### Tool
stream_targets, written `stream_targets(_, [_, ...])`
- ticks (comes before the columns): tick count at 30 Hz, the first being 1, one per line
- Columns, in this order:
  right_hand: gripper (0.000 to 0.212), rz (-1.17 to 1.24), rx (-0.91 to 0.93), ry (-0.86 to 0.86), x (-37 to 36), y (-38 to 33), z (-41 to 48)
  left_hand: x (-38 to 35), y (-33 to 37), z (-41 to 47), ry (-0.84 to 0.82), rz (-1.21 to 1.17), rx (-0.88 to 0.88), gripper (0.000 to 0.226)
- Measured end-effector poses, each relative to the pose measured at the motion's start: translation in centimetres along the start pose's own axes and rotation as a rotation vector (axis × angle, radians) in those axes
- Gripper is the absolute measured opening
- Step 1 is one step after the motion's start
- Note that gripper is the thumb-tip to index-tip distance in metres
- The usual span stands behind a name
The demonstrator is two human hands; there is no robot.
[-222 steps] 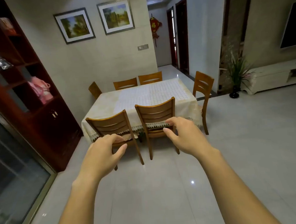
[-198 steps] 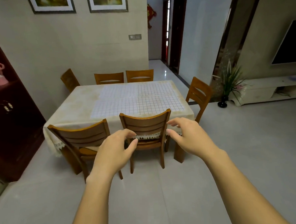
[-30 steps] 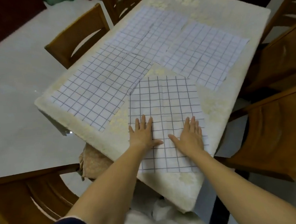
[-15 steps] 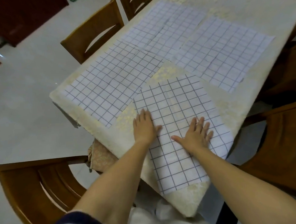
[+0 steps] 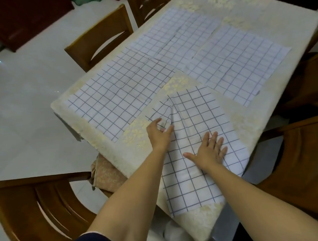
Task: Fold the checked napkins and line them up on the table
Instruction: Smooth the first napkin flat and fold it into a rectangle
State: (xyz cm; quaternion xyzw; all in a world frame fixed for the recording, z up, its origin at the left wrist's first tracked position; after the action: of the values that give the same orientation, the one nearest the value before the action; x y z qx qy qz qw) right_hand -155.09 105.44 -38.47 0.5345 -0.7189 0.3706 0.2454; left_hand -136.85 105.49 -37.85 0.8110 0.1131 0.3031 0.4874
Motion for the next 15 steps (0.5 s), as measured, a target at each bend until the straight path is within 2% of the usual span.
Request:
stream_targets(2, [0.135, 0.004, 0.005, -0.009, 0.1, -0.1, 0.0, 0.1, 0.2, 1.1, 0.010, -0.243, 0.234, 0.077])
stream_targets(4, [0.134, -0.006, 0.015, -0.015, 0.0, -0.2, 0.1, 0.7, 0.6, 2.3, -0.033, -0.327, 0.336, 0.089])
stream_targets(8, [0.130, -0.037, 0.069, -0.012, 0.0, -0.7, 0.4, 2.0, 0.4, 4.5, -0.091, -0.324, 0.369, 0.069])
stream_targets(11, [0.130, -0.057, 0.105, -0.039, -0.1, -1.3, 0.7, 2.9, 0.0, 6.0, -0.129, -0.372, 0.420, 0.080])
stream_targets(12, [0.131, -0.065, 0.113, -0.047, -0.1, -1.4, 0.9, 3.3, 0.0, 6.5, -0.113, -0.392, 0.418, 0.079])
stream_targets(15, [0.136, -0.103, 0.124, -0.075, 0.3, -2.1, 1.5, 5.1, -0.1, 8.2, 0.011, -0.445, 0.387, 0.056])
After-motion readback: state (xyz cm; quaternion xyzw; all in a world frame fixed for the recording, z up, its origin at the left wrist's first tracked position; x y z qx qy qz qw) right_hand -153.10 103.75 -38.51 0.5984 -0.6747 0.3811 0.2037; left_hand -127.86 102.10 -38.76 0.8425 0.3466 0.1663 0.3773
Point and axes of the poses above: each hand's wrist, its own z-axis towards the middle knuckle, its own x-axis out of the back of the hand, y = z × x, the point moved 2 cm from there along z, towards the middle knuckle, and after that the axes turned 5 degrees about z, right-handed, at the moved point
